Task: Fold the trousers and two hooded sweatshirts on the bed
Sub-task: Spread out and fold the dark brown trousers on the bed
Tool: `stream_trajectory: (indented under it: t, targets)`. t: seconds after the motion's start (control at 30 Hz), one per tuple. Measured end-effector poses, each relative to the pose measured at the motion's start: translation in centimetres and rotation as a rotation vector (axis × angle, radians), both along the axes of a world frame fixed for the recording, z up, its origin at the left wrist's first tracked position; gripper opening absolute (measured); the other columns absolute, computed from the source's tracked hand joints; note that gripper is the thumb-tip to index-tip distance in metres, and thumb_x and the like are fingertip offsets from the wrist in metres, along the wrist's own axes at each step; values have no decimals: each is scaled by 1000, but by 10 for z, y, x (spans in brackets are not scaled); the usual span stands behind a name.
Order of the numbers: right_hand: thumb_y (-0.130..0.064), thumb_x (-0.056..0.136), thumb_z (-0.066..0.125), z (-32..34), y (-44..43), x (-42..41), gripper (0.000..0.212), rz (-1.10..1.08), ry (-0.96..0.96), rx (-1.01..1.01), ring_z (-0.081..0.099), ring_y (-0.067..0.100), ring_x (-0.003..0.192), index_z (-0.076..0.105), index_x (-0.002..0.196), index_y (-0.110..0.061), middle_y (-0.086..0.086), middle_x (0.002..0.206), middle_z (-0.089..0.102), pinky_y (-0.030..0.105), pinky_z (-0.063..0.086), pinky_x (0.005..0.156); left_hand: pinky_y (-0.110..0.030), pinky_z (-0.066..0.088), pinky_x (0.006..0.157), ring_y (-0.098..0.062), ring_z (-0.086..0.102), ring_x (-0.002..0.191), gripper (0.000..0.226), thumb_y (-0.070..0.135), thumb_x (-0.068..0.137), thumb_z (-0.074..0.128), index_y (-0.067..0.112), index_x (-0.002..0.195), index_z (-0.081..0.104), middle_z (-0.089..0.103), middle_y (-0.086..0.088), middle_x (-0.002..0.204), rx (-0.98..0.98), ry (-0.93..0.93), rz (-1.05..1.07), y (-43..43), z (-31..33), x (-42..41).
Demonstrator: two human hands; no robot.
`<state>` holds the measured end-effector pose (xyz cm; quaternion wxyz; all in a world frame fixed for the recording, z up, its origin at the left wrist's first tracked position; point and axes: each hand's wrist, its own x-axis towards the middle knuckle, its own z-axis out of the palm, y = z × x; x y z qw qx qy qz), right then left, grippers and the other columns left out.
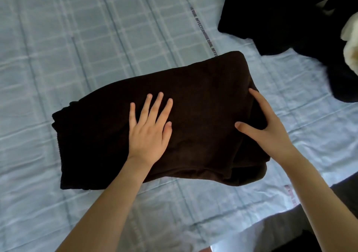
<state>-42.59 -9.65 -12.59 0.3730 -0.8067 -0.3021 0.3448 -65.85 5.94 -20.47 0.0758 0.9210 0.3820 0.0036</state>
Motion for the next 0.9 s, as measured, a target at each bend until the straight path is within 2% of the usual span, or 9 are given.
stream_trajectory:
  t: [0.1,0.17,0.23,0.33,0.47,0.53,0.6,0.7,0.9]
  targets:
    - [-19,83,78,30,3,-18,83,36,-70,42,44,-21,121,34,144,-56,-35,140,46,-4,38,87,-57,3,121,-21,11,152,57,37,98,43,28,153,30,25,1,162,-149,-155,73,0,23,1]
    - [-17,83,78,51,9,-36,87,68,-126,84,45,-23,119,32,145,-57,-39,138,46,-4,37,87,-55,2,122,-11,13,151,56,35,97,51,34,150,34,26,10,161,-464,-407,125,-6,54,5]
    - [-16,82,78,70,16,-55,94,92,-112,119,51,-16,120,25,147,-59,-33,136,51,5,43,91,-48,11,123,4,18,146,57,33,96,54,41,149,34,26,22,157,-857,-729,130,-17,94,7]
    - [-22,87,71,94,27,-83,89,97,124,217,69,13,108,19,148,-60,-7,125,68,27,54,90,-27,21,120,15,19,140,61,32,95,60,46,147,33,22,28,156,-1137,-941,88,-30,137,1]
    - [-16,87,50,101,51,-107,62,150,312,221,67,15,110,46,143,-41,-2,133,65,24,53,91,1,25,104,18,20,138,74,41,84,70,52,145,30,17,29,157,-1119,-994,194,-17,157,-32]
    - [-16,89,56,99,63,-129,61,294,221,155,63,21,111,48,140,-49,-5,126,65,36,53,97,-1,29,104,15,23,138,85,37,78,77,51,147,28,19,26,156,-1070,-995,241,-9,160,-56]
    - [-36,85,61,96,76,-153,63,421,22,98,52,18,116,40,140,-60,-26,122,55,47,50,99,-14,37,109,9,30,139,91,24,78,82,47,148,30,26,22,155,-1026,-1017,291,-3,159,-80]
    - [-63,77,53,89,99,-183,69,553,-397,68,25,20,137,28,142,-67,-37,148,27,56,31,113,-36,39,112,0,39,138,87,11,77,77,39,148,36,41,18,150,-1009,-1091,379,5,156,-116]
    - [-69,78,45,52,129,-249,73,679,-486,30,-6,36,153,16,145,-67,-31,161,1,65,6,119,-25,47,103,4,50,128,85,-14,83,62,38,145,39,52,17,142,-1131,-1202,564,14,133,-187]
